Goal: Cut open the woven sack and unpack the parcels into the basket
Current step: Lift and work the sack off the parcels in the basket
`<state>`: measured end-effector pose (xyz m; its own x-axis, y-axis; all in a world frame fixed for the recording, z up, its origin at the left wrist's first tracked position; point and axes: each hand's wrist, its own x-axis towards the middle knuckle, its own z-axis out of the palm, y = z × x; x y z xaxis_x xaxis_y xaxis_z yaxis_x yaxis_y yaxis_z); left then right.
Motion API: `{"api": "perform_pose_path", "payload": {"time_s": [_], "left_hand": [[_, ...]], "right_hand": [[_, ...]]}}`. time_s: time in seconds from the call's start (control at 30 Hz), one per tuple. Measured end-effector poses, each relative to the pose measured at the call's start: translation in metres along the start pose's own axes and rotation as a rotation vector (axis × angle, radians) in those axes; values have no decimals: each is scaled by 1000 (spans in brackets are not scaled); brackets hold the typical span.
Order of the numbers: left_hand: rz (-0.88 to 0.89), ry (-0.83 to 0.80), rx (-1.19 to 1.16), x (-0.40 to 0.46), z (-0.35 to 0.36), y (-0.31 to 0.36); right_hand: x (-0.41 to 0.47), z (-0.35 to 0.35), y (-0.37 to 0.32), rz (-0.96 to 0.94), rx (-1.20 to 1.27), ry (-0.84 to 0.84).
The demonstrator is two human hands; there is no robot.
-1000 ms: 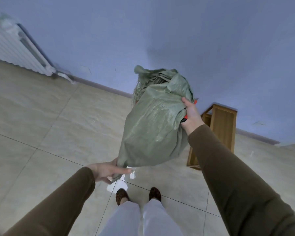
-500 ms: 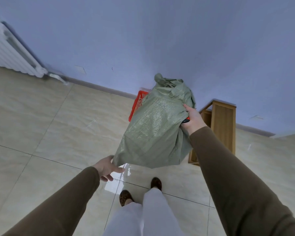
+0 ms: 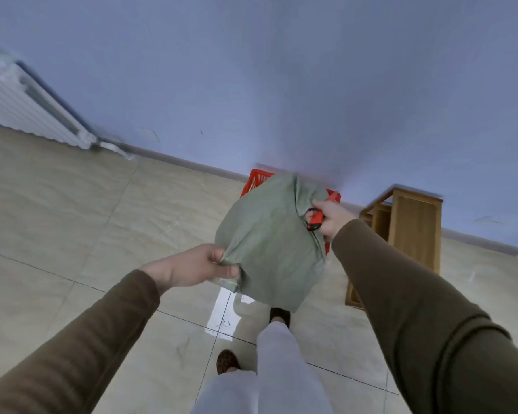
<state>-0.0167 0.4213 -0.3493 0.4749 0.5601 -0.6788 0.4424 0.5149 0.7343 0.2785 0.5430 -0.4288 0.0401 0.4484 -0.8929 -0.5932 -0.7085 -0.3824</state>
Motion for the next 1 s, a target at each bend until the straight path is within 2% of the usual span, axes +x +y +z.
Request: {"api": "perform_pose_path", "payload": {"time_s": [0.1, 0.2, 0.3, 0.37, 0.53, 0.63, 0.8, 1.0], "left_hand": [[29, -8, -14, 12, -4, 44], [38, 86, -56, 37, -6, 74], [34, 207, -70, 67, -6, 98], [27, 264, -62, 84, -8, 110], [41, 283, -109, 106, -10, 131], [73, 293, -162, 109, -7, 143], [95, 327, -266, 115, -9, 160], [138, 394, -335, 130, -18, 172]], "right_hand": [[22, 5, -16, -4, 66, -68], [38, 1, -27, 7, 110, -114], [47, -18, -30, -67, -49, -15], [43, -40, -23, -114, -179, -7], [38, -104, 38, -14, -468, 187], [36, -129, 94, 82, -414, 267], [31, -124, 151, 206, -182, 312], [50, -118, 154, 280, -111, 163]]}}
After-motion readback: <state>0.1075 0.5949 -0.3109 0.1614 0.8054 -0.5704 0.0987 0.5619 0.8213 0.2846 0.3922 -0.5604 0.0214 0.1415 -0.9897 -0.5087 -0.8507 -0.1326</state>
